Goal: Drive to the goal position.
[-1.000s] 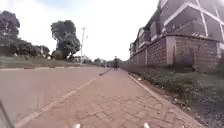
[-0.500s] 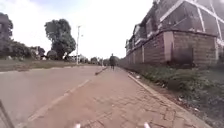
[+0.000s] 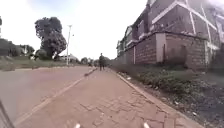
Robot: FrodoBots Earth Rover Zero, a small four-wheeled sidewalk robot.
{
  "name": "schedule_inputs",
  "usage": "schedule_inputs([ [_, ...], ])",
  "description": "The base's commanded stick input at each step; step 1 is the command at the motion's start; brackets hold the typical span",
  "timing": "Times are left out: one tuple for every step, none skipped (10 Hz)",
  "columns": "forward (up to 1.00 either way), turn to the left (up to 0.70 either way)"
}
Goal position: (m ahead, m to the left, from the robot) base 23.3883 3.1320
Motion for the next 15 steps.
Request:
schedule_inputs([
  [0.5, 0.0],
  [0.5, 0.0],
  [0.5, 0.0],
  [0.5, 0.0],
  [0.5, 0.0],
  [0.5, 0.0],
  [0.5, 0.0],
  [0.5, 0.0],
  [0.5, 0.0],
  [0.5, 0.0],
  [0.5, 0.0],
  [0.5, 0.0],
  [0.5, 0.0],
  [0.5, 0.0],
  [0.5, 0.0],
])
